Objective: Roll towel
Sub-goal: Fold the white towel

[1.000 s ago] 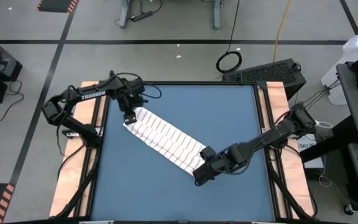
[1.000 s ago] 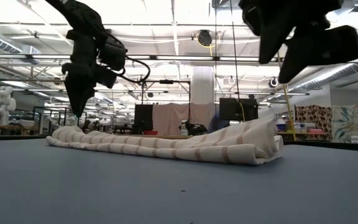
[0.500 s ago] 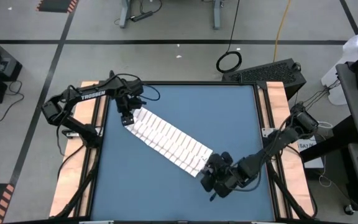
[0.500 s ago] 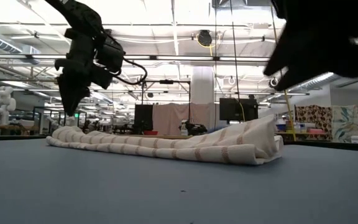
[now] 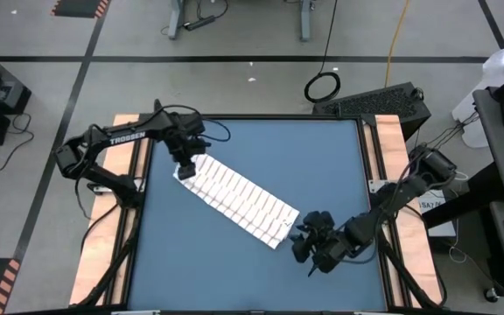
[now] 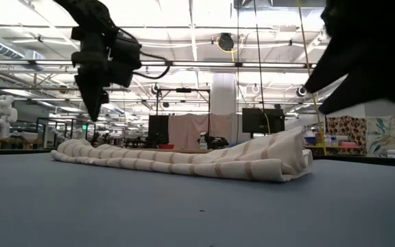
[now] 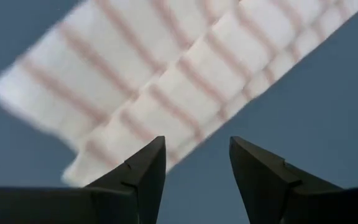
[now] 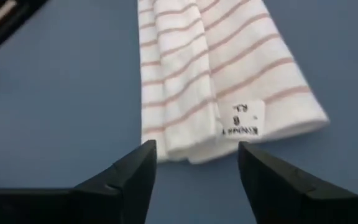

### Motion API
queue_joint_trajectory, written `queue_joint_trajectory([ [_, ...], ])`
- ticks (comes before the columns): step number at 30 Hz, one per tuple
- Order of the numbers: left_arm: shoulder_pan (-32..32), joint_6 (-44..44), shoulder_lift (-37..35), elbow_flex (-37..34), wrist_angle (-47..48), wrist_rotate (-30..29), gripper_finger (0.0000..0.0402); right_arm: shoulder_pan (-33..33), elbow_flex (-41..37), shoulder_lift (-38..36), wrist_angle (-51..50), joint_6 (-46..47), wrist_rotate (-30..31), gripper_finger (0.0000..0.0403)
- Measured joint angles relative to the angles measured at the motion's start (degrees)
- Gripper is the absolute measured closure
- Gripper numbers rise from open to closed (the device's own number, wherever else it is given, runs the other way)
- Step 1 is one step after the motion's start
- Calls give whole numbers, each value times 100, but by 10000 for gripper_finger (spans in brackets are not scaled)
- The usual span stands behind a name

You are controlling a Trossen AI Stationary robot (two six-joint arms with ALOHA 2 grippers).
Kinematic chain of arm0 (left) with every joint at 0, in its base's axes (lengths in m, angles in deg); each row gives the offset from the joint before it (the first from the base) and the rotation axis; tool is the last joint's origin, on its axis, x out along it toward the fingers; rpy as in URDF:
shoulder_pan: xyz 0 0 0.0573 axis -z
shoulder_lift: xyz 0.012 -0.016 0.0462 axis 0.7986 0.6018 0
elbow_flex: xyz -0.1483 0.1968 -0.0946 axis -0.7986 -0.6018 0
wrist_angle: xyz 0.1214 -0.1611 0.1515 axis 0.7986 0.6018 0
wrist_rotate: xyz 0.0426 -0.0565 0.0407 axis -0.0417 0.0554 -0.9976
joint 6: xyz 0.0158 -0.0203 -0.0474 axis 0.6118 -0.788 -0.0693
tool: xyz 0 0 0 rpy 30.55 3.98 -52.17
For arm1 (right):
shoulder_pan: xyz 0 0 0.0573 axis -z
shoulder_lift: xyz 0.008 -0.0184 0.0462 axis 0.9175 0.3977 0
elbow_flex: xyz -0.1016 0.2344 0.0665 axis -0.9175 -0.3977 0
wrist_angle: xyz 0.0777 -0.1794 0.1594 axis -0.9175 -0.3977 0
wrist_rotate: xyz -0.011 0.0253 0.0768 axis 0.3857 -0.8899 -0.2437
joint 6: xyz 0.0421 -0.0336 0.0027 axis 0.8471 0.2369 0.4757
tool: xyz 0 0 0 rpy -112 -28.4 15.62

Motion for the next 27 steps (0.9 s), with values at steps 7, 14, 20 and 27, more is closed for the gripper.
queue_joint_trajectory([
  [7,590,-160,0,0,-205,86,219,292,-491,24,1399,-441,-59,173],
  [14,1115,-741,0,0,-829,94,219,465,-500,114,1052,-255,-517,173],
  [20,1567,-1333,0,-2,-1454,96,219,605,-502,296,1522,-240,-806,173],
  [27,1906,-1366,0,-2,-1647,-84,219,728,-495,566,1672,-56,-945,173],
])
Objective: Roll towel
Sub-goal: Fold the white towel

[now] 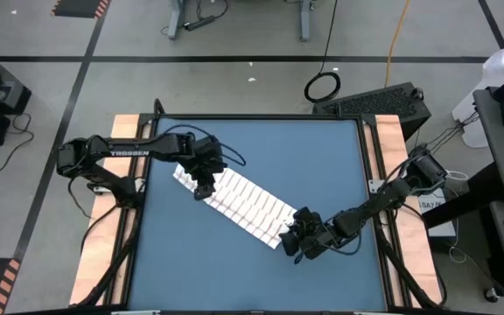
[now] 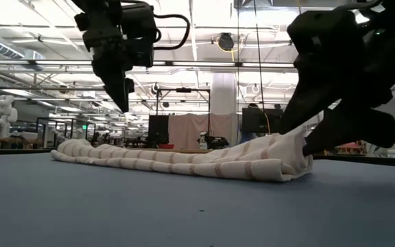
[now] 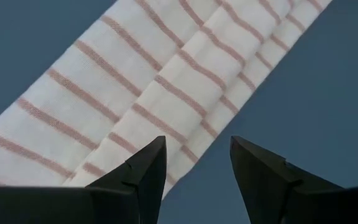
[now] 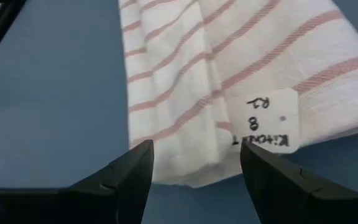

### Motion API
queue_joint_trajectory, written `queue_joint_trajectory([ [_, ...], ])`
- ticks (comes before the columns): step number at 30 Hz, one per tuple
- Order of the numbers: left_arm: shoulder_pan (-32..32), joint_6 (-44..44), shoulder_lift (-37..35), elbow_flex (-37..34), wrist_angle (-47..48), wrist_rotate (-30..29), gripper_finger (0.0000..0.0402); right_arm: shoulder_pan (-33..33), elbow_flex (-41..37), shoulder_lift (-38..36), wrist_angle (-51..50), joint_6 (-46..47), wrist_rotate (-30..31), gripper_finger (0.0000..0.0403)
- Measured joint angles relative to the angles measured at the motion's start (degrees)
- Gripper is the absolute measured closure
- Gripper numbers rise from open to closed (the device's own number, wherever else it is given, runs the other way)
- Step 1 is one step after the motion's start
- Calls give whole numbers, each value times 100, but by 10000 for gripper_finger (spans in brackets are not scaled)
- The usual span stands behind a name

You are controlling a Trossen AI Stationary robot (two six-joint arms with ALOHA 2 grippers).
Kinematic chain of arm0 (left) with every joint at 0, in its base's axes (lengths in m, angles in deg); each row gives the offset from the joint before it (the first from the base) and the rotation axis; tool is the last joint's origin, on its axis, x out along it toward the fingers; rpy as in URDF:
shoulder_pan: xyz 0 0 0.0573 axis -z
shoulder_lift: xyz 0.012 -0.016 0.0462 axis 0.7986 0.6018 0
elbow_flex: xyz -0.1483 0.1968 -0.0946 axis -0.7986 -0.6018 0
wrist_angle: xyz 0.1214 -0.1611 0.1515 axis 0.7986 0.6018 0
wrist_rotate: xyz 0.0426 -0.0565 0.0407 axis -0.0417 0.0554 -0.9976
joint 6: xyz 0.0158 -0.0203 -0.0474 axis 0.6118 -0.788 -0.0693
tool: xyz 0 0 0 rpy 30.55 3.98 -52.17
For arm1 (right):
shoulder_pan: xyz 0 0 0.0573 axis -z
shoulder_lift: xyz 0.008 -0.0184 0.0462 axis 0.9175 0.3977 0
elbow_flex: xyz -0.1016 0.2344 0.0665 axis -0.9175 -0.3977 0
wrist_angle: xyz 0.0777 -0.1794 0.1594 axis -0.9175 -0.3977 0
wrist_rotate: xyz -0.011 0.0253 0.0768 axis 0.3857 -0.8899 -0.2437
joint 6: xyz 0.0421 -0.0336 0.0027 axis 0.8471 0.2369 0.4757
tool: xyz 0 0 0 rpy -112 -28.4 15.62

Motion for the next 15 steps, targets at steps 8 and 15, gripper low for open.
queue_joint_trajectory([
  [8,80,-146,0,0,-12,-180,219,26,2,0,133,-249,17,227],
  [15,80,-144,0,0,-22,-377,219,79,2,0,357,-374,35,327],
])
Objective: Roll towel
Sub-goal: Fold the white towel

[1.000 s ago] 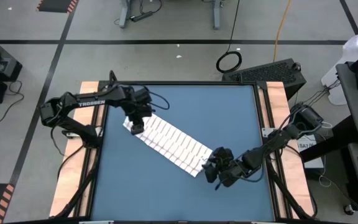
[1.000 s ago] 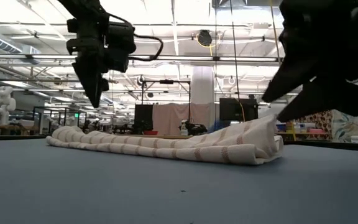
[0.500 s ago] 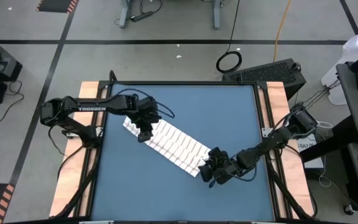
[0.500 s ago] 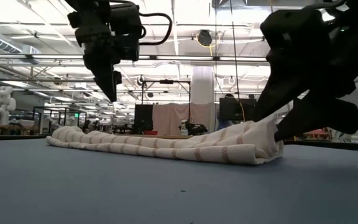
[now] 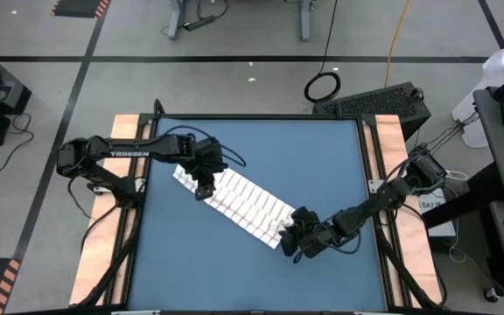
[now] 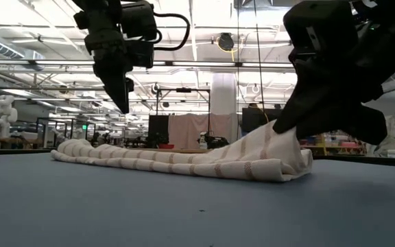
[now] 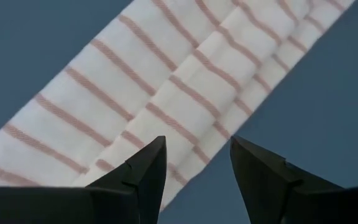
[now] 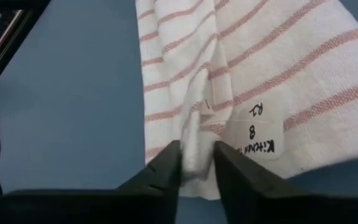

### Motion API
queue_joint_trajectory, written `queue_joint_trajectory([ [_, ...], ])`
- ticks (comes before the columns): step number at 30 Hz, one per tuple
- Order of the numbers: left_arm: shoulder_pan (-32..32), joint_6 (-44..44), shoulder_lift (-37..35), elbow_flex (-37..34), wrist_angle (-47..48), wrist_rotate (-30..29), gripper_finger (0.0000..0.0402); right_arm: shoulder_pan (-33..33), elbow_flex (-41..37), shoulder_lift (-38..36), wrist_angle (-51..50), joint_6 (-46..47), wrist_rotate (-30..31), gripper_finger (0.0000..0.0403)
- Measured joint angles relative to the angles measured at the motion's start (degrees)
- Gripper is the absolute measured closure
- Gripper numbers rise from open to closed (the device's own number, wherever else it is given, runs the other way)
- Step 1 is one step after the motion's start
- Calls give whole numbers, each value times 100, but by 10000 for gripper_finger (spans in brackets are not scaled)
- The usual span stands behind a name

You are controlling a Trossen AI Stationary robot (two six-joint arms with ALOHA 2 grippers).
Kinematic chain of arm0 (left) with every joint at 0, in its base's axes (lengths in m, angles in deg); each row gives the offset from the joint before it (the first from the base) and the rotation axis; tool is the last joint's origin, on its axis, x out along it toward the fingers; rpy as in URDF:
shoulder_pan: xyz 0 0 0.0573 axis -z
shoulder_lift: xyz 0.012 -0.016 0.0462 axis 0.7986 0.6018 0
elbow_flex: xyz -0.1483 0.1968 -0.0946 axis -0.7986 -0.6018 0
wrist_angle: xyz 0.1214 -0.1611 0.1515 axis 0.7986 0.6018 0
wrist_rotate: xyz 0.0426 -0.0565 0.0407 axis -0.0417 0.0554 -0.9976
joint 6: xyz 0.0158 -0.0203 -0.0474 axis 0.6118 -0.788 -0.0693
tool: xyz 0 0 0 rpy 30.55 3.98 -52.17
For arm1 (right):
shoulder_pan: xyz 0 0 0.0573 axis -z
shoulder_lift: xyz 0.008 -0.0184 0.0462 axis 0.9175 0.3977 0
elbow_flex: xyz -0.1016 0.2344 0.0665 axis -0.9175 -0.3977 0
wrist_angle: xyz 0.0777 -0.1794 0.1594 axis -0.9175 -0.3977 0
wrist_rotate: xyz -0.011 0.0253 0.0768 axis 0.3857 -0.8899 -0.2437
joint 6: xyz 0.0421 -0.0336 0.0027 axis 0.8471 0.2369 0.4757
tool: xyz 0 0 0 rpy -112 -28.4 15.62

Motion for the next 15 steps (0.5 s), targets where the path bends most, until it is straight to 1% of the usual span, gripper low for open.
queue_joint_trajectory([
  [3,-41,1,0,0,120,-175,219,28,0,0,4,-5,-22,364],
  [6,-250,133,0,6,529,-216,219,31,0,0,3,-5,-45,392],
  [9,-634,596,2,148,1295,-230,219,29,0,0,4,48,-91,391],
  [11,-1015,898,2,251,1788,-202,219,31,0,0,20,83,-190,390],
  [13,-1470,1155,2,278,2057,-197,219,29,0,0,42,85,-242,393],
  [15,-1912,1401,2,271,2126,-228,219,25,0,0,72,88,-344,397],
])
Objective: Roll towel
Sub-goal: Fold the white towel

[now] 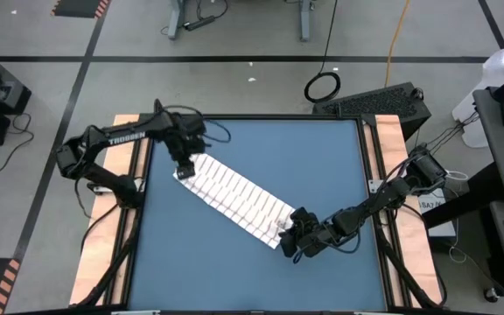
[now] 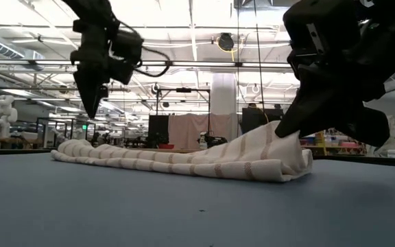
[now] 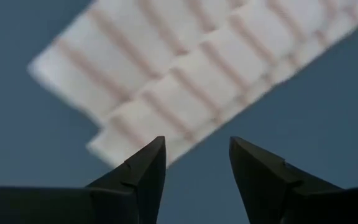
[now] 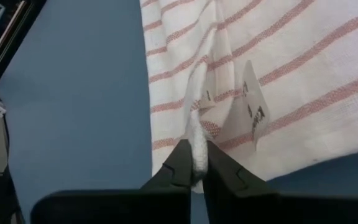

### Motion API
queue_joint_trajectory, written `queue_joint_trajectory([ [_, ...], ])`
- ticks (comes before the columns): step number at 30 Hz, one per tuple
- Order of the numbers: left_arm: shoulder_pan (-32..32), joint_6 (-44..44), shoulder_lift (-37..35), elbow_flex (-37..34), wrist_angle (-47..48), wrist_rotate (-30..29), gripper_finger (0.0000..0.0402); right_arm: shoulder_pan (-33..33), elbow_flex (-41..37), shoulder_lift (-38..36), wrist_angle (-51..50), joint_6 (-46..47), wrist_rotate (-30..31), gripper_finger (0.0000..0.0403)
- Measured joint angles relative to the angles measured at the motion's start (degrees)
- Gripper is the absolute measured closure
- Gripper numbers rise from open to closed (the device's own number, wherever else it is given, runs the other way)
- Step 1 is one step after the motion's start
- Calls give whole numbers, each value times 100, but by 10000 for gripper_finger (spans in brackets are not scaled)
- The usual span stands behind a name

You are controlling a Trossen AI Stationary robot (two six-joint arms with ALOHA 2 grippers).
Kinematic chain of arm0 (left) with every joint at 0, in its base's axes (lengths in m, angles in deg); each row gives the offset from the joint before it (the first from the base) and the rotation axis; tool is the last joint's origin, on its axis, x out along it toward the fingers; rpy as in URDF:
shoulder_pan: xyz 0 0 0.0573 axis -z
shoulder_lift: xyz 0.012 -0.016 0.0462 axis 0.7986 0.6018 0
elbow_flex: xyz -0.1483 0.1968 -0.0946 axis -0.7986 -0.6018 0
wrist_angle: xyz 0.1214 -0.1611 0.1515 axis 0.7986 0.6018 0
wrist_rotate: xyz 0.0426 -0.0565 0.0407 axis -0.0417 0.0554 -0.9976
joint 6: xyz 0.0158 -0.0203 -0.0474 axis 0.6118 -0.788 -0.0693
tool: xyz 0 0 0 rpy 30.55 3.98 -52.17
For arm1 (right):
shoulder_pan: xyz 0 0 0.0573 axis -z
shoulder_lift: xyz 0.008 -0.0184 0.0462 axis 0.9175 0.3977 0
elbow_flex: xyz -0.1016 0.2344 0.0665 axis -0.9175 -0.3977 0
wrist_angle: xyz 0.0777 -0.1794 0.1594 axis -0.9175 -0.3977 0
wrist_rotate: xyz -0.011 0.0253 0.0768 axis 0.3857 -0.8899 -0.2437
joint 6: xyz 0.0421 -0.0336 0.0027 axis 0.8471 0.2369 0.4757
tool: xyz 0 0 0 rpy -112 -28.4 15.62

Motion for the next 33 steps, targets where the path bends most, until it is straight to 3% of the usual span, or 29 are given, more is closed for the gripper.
queue_joint_trajectory([
  [4,-684,907,40,-66,-80,-9,219,-3,0,0,58,-21,-122,398],
  [7,-954,1986,42,-152,-153,536,219,-3,0,0,83,-94,-143,398],
  [9,-1047,2358,44,-200,-355,555,219,-3,2,-1,88,-172,-145,398],
  [12,-1172,2365,48,-275,-783,94,219,-6,2,-1,85,-257,-140,398],
  [16,-1453,2256,213,-280,-854,73,219,-6,2,-2,67,-293,-130,398],
  [23,-2010,2200,754,-284,-382,368,219,-6,2,-2,69,-392,-130,398],
  [33,-2104,2356,1258,-284,-500,940,219,-6,2,-2,71,-540,-136,398],
])
